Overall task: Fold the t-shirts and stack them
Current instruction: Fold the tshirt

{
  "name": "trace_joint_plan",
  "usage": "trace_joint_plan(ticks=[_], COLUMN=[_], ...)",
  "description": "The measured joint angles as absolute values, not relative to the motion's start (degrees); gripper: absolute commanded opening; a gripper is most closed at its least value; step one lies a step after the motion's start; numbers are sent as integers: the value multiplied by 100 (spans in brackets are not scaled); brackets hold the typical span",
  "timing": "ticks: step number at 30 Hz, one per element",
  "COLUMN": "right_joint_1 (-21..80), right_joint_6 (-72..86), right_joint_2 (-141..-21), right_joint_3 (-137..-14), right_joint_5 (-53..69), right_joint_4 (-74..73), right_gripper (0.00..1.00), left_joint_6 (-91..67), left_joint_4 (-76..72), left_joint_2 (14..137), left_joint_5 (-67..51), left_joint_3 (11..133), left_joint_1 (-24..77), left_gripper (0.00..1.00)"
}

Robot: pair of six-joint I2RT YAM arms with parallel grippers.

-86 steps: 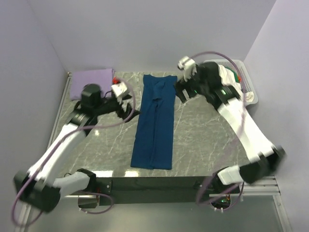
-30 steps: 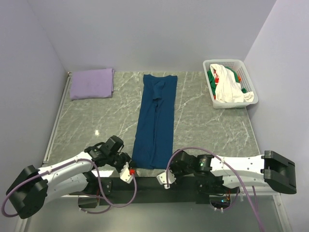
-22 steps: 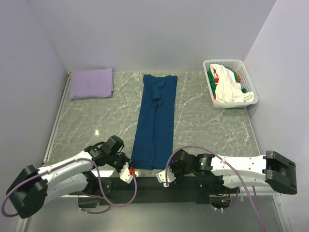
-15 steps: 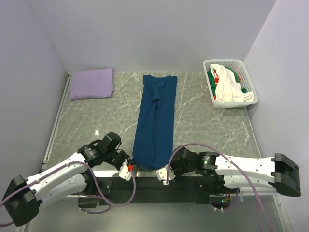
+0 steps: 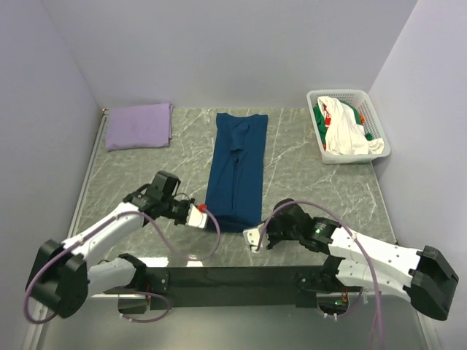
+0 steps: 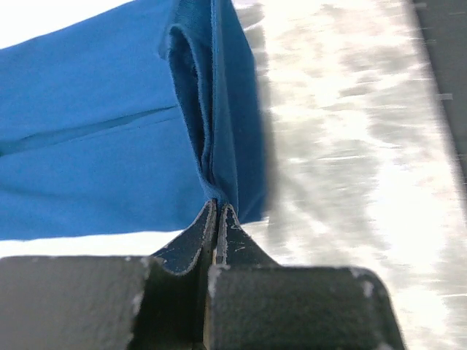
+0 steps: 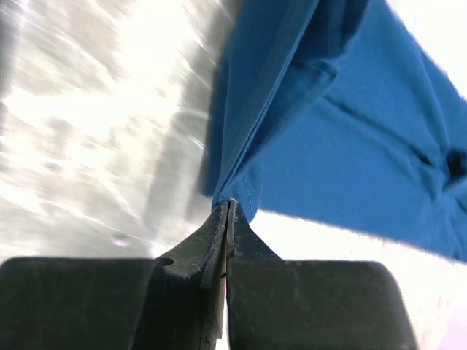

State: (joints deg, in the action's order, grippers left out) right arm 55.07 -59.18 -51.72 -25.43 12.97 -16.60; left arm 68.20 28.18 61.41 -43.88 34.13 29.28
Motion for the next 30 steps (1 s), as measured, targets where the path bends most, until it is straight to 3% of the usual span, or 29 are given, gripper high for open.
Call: trace_joint_plan(ticks=[12,30], right_joint_1=[3806,2591], right_joint_6=[-7411,-8650], right_joint_2=[-6799,-9015], right_joint_3=[-3076,-4925], right_joint_5=[1949,2506], right_joint_4=[-845,-436], right_gripper=[0,0], left_joint_6=[7548,8370], left_joint_4=[2088,1699], left_joint_2=[8136,10066], left_joint_5=[-4685,-4842], left_joint_3=[4615,6285], left_joint_1=[2191,1651], left_gripper=[1,1])
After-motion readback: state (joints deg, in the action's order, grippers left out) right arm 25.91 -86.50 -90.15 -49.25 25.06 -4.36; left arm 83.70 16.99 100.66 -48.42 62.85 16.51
